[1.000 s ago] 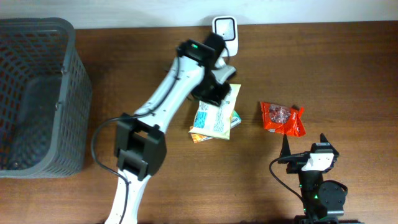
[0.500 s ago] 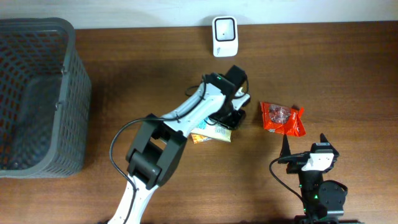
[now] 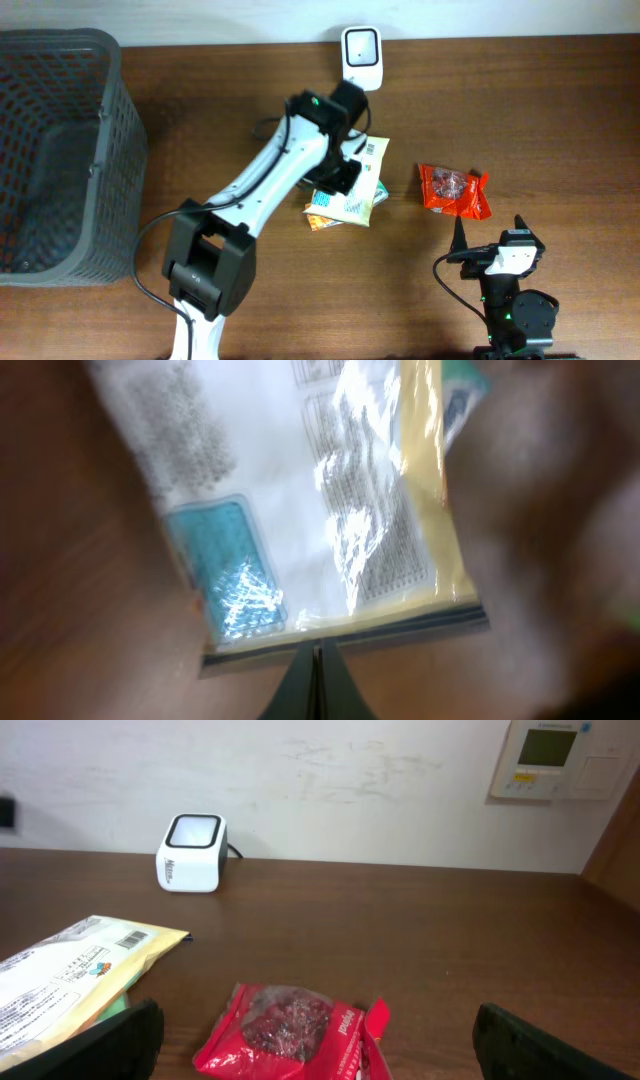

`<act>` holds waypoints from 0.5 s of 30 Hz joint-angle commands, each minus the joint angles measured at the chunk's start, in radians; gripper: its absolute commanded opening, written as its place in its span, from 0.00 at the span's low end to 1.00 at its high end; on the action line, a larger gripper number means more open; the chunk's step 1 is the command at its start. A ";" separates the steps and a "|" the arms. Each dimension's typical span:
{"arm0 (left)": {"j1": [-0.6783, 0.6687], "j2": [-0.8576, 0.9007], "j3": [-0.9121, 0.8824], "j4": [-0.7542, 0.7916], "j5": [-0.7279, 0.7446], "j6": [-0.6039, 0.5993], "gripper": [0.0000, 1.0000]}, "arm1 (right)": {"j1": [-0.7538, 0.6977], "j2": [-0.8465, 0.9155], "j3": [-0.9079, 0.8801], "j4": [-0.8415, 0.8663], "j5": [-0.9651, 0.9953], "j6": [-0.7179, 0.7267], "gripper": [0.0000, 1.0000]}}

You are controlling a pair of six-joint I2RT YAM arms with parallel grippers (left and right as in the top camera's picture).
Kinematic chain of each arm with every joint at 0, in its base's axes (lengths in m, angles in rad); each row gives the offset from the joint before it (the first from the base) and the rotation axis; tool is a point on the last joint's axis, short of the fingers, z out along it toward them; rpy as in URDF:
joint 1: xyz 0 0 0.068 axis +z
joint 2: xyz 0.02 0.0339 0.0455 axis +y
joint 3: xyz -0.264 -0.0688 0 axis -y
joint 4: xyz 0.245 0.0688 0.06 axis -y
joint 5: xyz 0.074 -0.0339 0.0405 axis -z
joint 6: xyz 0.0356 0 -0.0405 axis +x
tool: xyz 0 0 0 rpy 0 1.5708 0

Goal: Scan the item barcode

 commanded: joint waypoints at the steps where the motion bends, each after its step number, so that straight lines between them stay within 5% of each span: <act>1: -0.039 0.008 -0.138 0.157 0.064 -0.014 0.00 | 0.005 -0.003 -0.007 -0.006 0.002 0.001 0.98; 7: -0.088 0.007 -0.193 0.246 0.264 -0.013 0.00 | 0.005 -0.003 -0.007 -0.006 0.002 0.001 0.98; 11: -0.074 -0.025 -0.060 0.140 0.311 0.021 0.00 | 0.005 -0.003 -0.007 -0.006 0.002 0.001 0.98; 15: -0.040 -0.051 0.098 0.113 0.043 0.028 0.01 | 0.005 -0.003 -0.007 -0.006 0.002 0.001 0.98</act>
